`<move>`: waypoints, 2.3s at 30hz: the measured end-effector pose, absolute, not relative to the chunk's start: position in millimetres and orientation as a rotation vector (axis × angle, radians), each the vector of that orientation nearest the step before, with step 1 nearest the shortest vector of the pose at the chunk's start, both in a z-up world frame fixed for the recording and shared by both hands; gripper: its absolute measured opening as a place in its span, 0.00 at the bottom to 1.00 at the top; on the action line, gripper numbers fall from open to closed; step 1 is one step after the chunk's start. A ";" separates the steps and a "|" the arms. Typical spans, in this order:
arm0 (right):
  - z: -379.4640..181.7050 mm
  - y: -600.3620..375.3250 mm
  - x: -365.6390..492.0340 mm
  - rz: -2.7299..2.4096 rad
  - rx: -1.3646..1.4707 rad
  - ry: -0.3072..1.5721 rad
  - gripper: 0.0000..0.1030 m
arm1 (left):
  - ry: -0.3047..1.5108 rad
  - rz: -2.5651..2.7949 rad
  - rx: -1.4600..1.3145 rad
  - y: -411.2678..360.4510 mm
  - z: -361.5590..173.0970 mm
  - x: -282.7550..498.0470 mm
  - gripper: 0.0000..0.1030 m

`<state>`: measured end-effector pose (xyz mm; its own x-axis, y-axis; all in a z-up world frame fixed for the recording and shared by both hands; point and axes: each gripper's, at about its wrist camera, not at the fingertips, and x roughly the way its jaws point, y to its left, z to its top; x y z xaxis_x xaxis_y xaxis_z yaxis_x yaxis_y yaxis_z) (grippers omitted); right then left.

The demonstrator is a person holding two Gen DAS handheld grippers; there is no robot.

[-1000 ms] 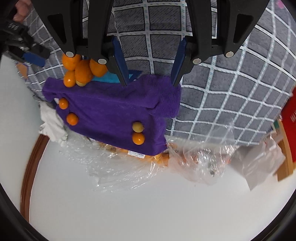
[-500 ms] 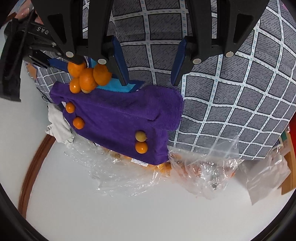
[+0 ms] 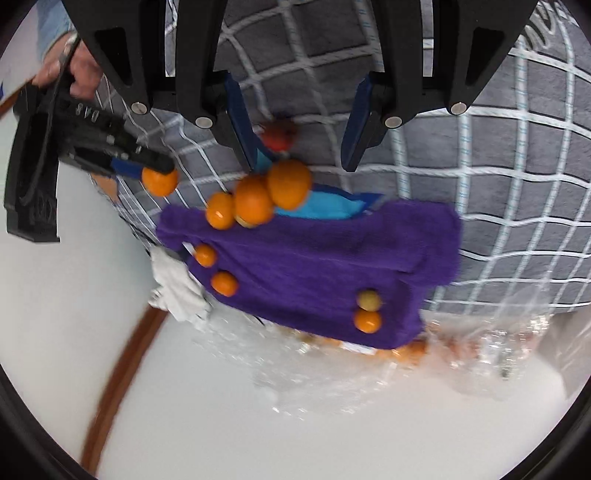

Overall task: Organize fruits
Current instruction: 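Grasp a large orange with the right tool while the left tool grasps the small red fruit, then carry both held fruits up and onto the purple towel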

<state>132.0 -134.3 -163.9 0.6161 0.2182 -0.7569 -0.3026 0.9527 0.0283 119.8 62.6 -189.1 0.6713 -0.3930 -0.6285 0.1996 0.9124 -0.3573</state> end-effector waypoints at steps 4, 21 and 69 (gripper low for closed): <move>-167.9 -168.5 129.9 0.241 -0.071 0.876 0.39 | 0.816 -0.332 -0.187 42.1 -195.8 124.2 0.43; -180.9 -181.8 115.0 0.232 -0.091 0.843 0.38 | 0.810 -0.354 -0.244 44.1 -197.1 120.3 0.22; -132.1 -191.0 238.5 0.166 0.005 0.799 0.39 | 0.521 -0.014 -0.336 91.9 -117.8 202.4 0.22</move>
<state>238.5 -191.0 -132.1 0.6850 0.1503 -0.7129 -0.1464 0.9869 0.0674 202.4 91.9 -117.8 0.8686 -0.0984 -0.4856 -0.0712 0.9451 -0.3189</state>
